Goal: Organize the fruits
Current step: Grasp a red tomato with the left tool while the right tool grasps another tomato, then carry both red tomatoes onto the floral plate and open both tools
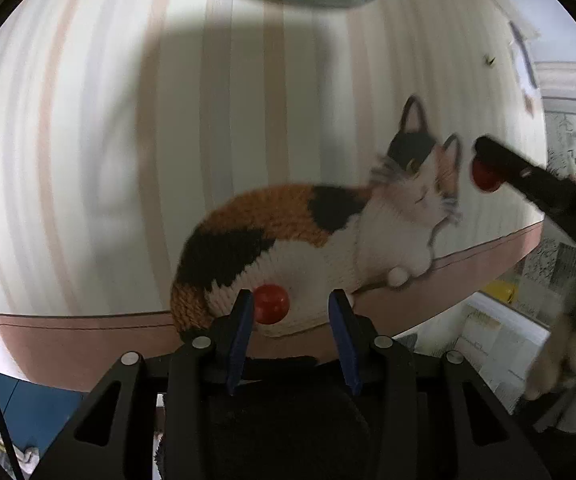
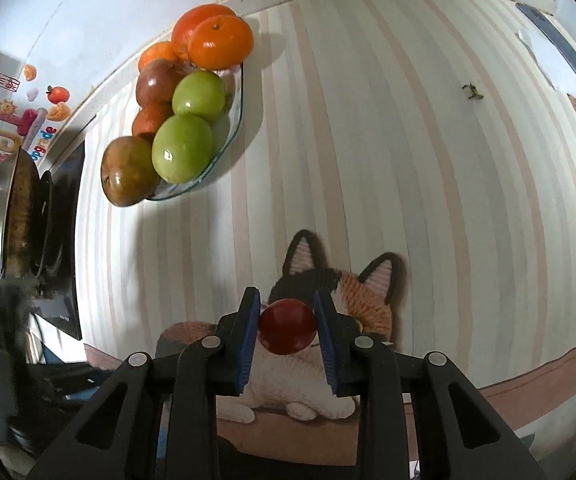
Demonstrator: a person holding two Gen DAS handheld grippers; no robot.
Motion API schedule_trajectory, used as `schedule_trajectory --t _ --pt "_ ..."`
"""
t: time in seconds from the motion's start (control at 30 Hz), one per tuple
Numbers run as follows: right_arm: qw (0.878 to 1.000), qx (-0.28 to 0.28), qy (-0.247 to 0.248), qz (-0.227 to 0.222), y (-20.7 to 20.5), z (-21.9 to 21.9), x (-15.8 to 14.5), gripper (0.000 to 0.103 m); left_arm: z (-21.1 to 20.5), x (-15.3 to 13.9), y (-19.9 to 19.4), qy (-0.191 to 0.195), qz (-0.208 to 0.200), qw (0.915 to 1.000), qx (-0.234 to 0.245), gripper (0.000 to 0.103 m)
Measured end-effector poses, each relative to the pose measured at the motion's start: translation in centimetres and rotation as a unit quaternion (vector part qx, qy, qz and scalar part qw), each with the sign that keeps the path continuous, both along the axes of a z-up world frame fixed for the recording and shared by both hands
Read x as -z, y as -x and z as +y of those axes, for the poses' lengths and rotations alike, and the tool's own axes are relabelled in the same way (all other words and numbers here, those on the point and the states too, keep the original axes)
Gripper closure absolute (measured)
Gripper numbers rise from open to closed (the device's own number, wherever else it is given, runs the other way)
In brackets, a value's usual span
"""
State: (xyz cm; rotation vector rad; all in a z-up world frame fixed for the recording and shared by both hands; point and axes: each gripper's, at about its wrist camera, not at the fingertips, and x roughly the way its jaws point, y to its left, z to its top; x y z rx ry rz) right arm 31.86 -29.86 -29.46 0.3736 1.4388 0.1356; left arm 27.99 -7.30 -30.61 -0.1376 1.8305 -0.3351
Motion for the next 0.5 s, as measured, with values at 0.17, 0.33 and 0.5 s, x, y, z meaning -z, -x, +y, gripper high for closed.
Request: schedule_trajectory --t 0.17,0.33,0.5 --pt "1.0 0.004 0.002 0.006 0.0 -0.2 0.7 0.073 -0.4 2.3 0.8 -0.019 0.029 0.9994 0.005 0.067" --pt "1.0 0.007 0.004 0.008 -0.1 -0.6 1.0 0.073 -1.2 2.5 1.0 -0.032 0.022 0.999 0.022 0.07" --pt "1.0 0.011 0.001 0.004 -0.4 -0.6 0.9 0.073 -1.2 2.0 0.6 -0.025 0.001 0.9996 0.012 0.08"
